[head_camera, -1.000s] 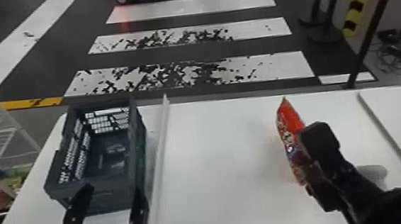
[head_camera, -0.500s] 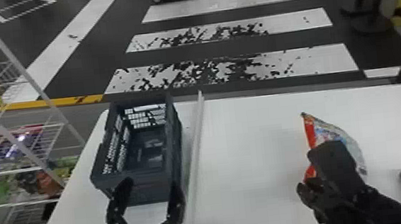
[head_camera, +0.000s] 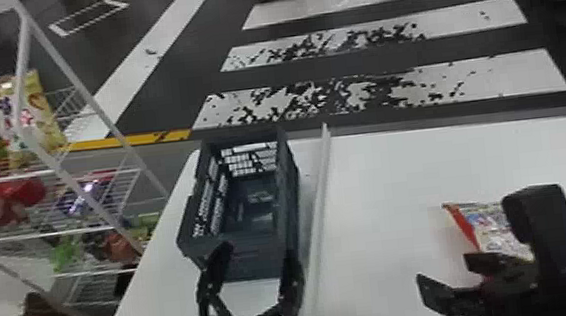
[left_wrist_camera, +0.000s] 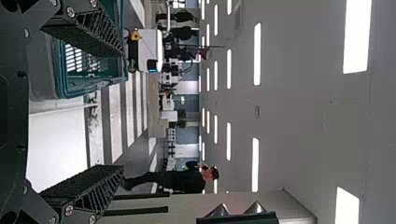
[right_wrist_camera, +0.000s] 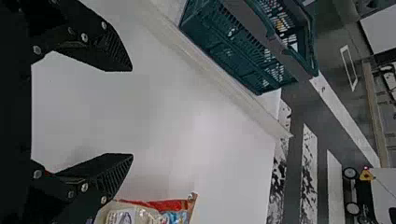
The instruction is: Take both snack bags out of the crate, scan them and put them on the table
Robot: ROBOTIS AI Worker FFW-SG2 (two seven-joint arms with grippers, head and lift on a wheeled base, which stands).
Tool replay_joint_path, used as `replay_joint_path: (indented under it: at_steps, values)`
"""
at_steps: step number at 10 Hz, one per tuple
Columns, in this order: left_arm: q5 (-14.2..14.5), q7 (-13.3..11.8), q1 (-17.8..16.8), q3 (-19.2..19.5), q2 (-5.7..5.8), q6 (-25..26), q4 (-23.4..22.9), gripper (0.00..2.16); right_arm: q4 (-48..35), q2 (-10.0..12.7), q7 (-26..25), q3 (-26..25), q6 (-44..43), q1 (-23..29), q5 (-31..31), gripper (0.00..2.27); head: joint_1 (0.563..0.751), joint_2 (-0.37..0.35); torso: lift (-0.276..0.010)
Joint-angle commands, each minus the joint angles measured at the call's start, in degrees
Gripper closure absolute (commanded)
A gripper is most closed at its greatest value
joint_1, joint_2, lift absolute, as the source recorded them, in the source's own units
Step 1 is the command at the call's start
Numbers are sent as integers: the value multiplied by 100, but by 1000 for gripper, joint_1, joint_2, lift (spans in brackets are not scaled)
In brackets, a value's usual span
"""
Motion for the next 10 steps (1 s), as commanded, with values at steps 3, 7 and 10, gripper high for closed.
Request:
replay_joint_path:
  at_steps: [3,7,10]
  values:
    - [-11,-18,2,-7,1,12,-30,151,-213,112,131,-380,21,73,-772,60,695,344,-94]
    - [-29,-35,29,-34,1,12,-83,151,25,156,157,-881,-1104,-15,-1334,60,695,346,-94]
    - [-64,-35,82,-25,-26,29,-153,151,754,156,-274,-1391,-1948,-279,-1668,70,695,262,-94]
